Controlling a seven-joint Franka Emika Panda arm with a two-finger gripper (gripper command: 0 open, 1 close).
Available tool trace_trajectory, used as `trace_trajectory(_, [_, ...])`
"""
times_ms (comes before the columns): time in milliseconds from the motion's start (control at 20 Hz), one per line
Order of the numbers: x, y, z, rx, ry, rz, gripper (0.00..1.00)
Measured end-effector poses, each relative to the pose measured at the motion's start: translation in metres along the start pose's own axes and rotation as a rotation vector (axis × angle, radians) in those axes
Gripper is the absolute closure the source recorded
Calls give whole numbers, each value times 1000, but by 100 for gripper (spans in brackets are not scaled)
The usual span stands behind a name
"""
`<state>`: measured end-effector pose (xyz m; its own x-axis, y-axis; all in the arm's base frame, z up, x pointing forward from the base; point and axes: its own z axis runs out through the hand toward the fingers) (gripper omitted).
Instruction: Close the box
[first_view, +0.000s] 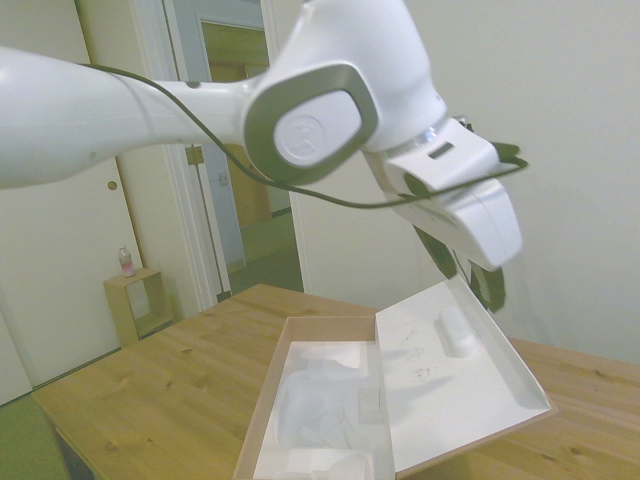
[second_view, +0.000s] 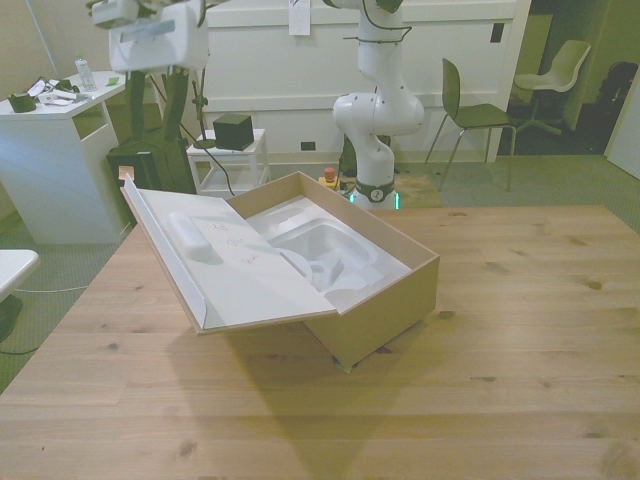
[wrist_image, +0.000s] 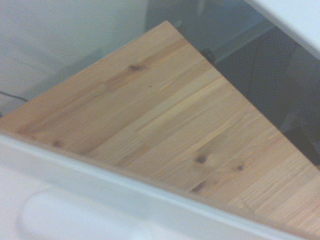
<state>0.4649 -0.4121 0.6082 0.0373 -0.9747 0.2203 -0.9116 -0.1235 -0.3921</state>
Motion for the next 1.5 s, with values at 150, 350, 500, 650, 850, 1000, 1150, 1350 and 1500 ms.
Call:
trace_trajectory(150, [25, 4, 19, -14, 14, 27, 0])
trace_trajectory(350, [47, 9, 35, -25, 25, 51, 0])
trace_trajectory(500, [57, 13, 51, -30, 16, 64, 0])
trace_trajectory(650, [58, 14, 77, -42, -10, 71, 0])
trace_trajectory(850, [47, 9, 111, -46, -61, 72, 0])
trace_trajectory(1000, [33, 0, 126, -29, -114, 63, 0])
trace_trajectory(1150, [21, -10, 124, 20, -159, 42, 0])
trace_trajectory(1350, [-16, -20, 71, 89, -214, -24, 0])
trace_trajectory(1500, [-96, -41, 37, 111, -307, -158, 0])
